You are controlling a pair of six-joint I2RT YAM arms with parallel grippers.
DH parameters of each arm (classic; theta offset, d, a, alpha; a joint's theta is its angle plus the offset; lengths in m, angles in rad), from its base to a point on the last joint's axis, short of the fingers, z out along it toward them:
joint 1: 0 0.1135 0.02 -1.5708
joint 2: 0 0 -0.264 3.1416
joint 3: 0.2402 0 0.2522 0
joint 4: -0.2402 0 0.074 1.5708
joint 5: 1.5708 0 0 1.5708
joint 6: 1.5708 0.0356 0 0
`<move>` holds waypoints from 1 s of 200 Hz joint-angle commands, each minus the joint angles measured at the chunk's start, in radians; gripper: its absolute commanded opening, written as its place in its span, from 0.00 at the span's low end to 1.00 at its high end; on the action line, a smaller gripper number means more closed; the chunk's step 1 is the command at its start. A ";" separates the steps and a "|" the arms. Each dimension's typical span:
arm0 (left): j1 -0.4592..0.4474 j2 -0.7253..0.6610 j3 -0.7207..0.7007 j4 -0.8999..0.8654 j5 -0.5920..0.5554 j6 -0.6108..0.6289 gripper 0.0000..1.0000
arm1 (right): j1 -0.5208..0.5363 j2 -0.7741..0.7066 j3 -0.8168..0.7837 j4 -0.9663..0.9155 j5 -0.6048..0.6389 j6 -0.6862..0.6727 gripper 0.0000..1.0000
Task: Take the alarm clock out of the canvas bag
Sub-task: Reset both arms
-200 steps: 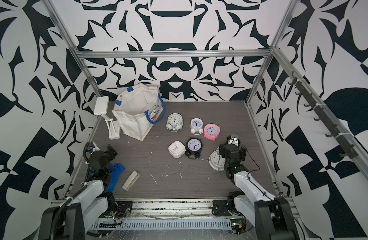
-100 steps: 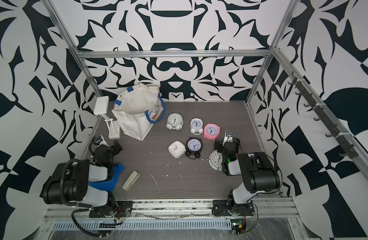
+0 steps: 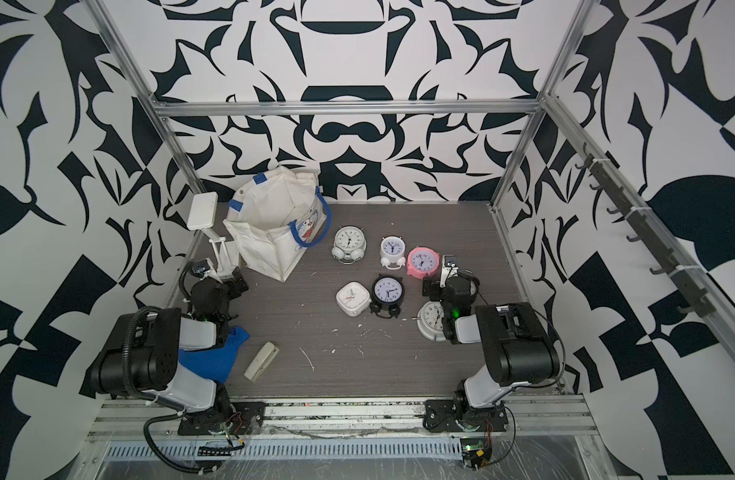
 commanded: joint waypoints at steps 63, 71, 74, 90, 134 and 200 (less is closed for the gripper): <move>-0.004 0.019 -0.110 0.241 -0.017 0.011 0.99 | -0.001 0.007 -0.110 0.271 0.049 0.015 0.99; -0.004 0.016 -0.097 0.215 -0.023 0.010 0.99 | -0.001 0.002 -0.089 0.228 0.030 0.008 0.99; -0.004 0.012 -0.093 0.200 -0.024 0.011 0.99 | -0.002 0.000 -0.082 0.211 0.025 0.004 0.99; -0.003 -0.012 -0.062 0.104 -0.025 0.004 0.99 | -0.002 -0.001 -0.060 0.168 0.015 0.002 0.99; -0.005 -0.001 0.041 -0.064 0.045 0.031 0.99 | -0.002 -0.004 -0.026 0.099 0.040 0.006 0.99; -0.011 -0.001 0.044 -0.073 0.044 0.039 0.99 | -0.002 -0.003 0.019 0.017 0.031 0.008 0.99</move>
